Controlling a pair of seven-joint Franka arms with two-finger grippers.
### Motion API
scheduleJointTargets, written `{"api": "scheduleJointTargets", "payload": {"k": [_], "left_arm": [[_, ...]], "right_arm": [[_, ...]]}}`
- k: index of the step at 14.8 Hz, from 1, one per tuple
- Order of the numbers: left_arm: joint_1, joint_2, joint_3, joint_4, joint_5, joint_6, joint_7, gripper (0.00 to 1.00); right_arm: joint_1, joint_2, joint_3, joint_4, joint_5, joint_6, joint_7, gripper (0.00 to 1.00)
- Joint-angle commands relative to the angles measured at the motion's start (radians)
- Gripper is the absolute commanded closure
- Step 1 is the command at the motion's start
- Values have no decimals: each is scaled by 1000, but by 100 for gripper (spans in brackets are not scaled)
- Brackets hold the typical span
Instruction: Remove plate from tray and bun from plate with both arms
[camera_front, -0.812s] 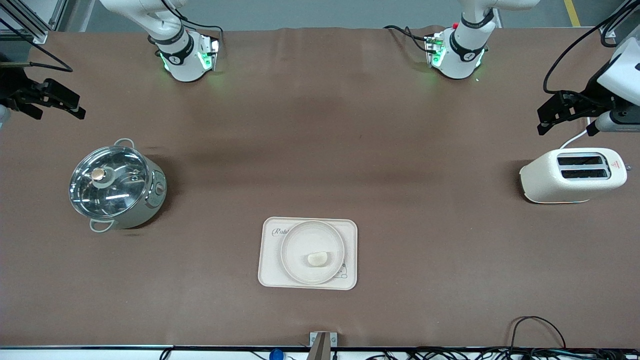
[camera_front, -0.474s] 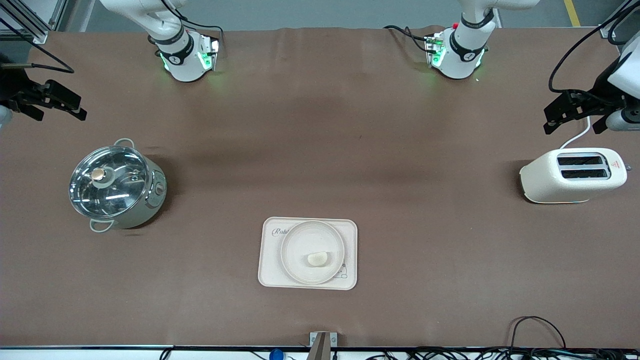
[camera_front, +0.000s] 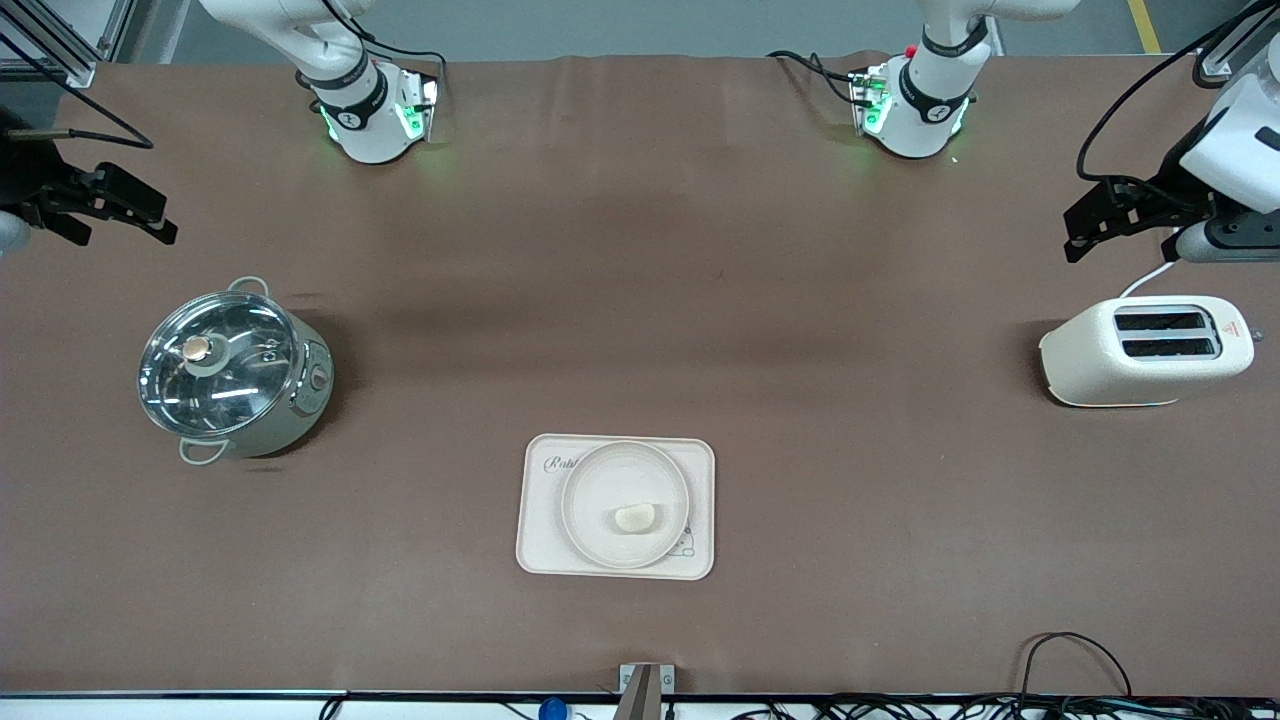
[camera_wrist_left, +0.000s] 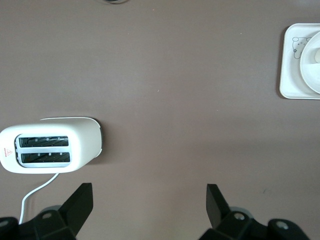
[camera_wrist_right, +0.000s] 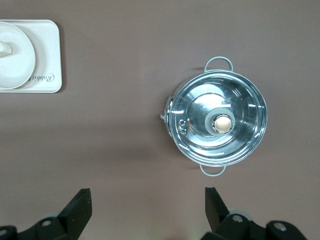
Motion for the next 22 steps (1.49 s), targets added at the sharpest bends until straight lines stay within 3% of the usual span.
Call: {"api": "scheduleJointTargets", "payload": {"k": [1,4,7,11,14,17,22], "left_arm": [[0,11,-2,32,20,-27,-5,0],[2,11,-2,31,20,-29,-3,0],[2,11,-2,32,20,-29,-5,0],[2,13,-2,32,20,-29,-6,0],[-1,13,-2,32,20,-29,-6,0],[0,11,-2,32,20,-29,-3,0],[0,11,-2,32,20,-29,-6,0]], "right_arm": [[0,-9,5,-12,-8,8,-4,0],[9,38,5,-9,-4,40,-4,0],[63,182,5,21,19,174,8,1],[84,409,5,127,165,304,10,12],[144,543,5,215,180,370,13,23],[186,635,19,223,186,491,14,27],[222,779,51,242,376,664,10,29]]}}
